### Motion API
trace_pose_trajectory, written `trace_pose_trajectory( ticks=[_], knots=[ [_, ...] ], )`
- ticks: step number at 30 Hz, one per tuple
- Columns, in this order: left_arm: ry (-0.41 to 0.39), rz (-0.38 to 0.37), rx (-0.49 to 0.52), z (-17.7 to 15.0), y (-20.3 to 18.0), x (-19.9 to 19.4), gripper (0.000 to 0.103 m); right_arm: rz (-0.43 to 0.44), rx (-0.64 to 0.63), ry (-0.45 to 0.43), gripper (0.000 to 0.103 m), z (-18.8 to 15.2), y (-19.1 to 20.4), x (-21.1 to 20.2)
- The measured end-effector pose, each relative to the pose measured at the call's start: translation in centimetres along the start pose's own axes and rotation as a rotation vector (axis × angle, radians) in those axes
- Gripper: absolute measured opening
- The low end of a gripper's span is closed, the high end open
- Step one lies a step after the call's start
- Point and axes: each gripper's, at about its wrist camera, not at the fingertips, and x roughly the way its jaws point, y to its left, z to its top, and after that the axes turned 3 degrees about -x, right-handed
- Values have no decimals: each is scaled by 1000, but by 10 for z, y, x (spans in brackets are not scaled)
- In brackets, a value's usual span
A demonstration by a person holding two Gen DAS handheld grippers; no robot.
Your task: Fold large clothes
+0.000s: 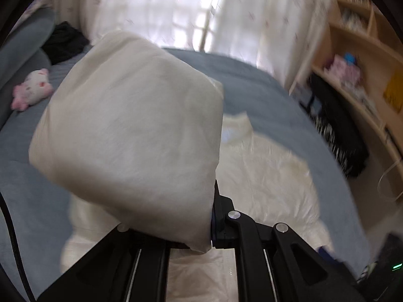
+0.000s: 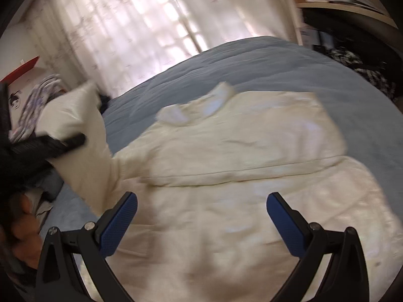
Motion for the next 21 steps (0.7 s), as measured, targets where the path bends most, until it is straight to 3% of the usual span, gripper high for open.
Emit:
trace_pose_trajectory(
  ticks=[4, 6, 12, 21],
  knots=[
    [155, -25, -3, -31, -14, 60, 35, -50, 63, 10, 103, 0, -46, -2],
    [210, -35, -32, -46, -12, 75, 59, -49, 100, 24, 103, -1, -65, -1],
    [215, -68, -41, -57, -6, 61, 63, -35, 145, 37, 103, -2, -84, 3],
    [132, -86, -38, -40, 8, -4, 73, 35, 72, 48, 103, 9, -51, 4]
  ],
)
